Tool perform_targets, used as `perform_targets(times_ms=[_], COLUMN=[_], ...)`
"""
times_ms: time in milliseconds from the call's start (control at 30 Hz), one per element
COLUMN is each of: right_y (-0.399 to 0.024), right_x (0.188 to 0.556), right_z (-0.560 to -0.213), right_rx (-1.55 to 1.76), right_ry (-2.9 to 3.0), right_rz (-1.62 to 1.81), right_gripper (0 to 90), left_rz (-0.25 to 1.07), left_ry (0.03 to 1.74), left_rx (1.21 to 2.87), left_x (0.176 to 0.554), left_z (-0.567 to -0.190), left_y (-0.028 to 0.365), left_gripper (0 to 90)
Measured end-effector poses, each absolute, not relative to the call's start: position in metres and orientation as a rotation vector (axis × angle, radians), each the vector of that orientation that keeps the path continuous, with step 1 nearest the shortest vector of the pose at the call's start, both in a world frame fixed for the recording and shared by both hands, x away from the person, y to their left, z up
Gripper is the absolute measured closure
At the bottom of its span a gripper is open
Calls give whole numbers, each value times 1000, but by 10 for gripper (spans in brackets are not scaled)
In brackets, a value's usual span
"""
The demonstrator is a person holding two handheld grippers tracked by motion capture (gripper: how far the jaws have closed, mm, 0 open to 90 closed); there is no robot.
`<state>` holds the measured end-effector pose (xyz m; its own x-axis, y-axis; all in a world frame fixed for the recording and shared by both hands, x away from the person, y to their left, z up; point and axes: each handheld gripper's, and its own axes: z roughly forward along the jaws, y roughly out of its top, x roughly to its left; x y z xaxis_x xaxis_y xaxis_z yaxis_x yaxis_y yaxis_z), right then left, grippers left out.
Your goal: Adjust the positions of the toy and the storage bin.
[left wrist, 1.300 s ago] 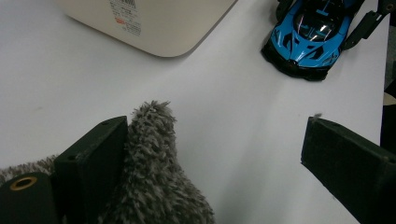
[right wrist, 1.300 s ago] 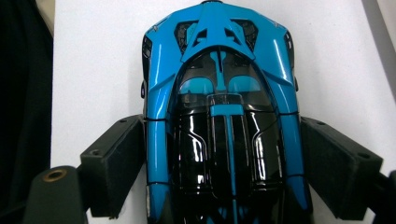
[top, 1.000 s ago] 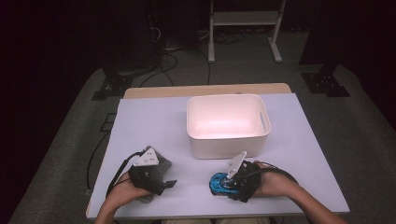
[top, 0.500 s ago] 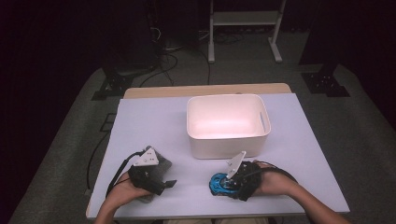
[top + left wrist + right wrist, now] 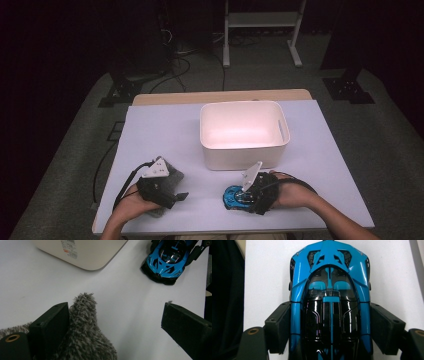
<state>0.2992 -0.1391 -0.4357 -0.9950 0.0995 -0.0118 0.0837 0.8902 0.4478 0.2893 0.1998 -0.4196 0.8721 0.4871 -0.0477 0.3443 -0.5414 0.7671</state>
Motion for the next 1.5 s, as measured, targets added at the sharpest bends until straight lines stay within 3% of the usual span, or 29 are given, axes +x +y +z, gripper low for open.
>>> perform_targets(times_ms=[633, 1500], right_y=[-135, -110], right_x=[297, 287], right_z=[-421, -292], right_rx=[111, -101], right_ry=[3018, 2983], right_rz=[791, 887], right_gripper=[253, 253], left_rz=[220, 204], left_ry=[599, 622], left_rx=[2190, 2171], left_x=[290, 291], left_z=[-420, -423], left_y=[201, 207], left_gripper=[76, 76])
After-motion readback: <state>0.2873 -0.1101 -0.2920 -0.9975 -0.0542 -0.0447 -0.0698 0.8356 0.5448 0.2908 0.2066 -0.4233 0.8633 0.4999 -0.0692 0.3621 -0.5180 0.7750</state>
